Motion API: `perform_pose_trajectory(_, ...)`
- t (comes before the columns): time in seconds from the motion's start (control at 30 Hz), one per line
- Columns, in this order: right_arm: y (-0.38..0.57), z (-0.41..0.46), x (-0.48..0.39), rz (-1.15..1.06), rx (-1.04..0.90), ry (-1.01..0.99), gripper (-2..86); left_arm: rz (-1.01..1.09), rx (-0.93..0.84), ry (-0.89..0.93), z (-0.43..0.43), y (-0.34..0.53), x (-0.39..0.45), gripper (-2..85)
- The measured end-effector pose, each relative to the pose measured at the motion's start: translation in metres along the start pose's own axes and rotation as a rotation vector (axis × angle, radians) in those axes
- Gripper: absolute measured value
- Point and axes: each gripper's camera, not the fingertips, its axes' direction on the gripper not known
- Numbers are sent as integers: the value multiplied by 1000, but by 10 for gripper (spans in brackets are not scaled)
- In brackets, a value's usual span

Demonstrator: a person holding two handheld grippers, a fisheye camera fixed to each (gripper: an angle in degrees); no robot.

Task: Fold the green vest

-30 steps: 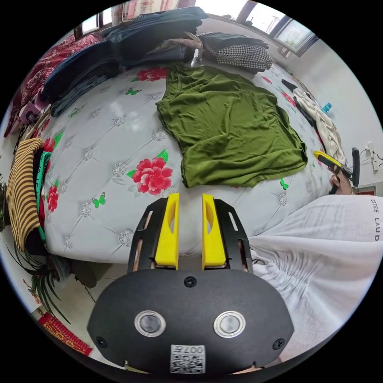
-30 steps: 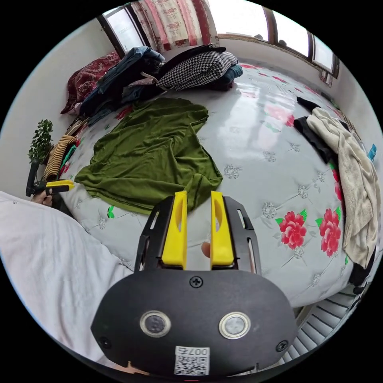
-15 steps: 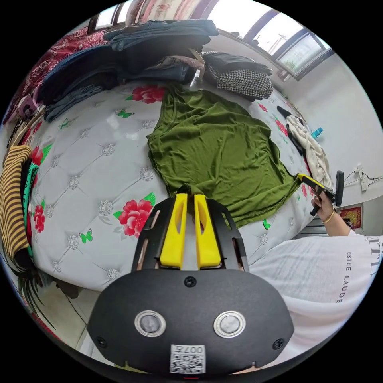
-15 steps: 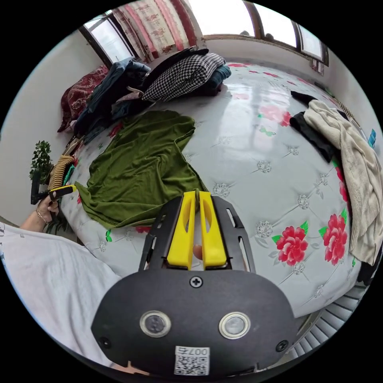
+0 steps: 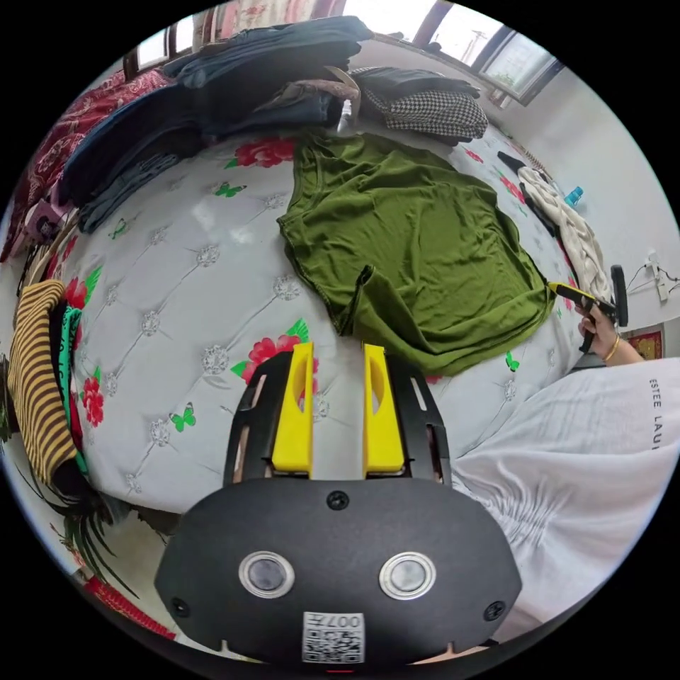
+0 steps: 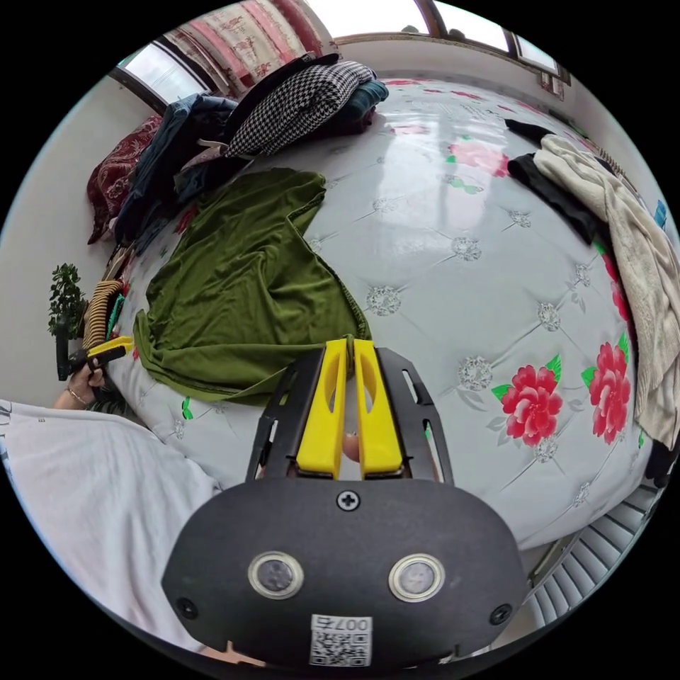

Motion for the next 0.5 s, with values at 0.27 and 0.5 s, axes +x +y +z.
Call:
perform_pose_trajectory(0.27,-5,-14,2,5,21,-25,-1,155,-14,-145,14,-30,48,28)
perform_pose_trajectory(0.5,21,-47,13,5,103,-69,-2,12,58,9,-53,20,24,-6)
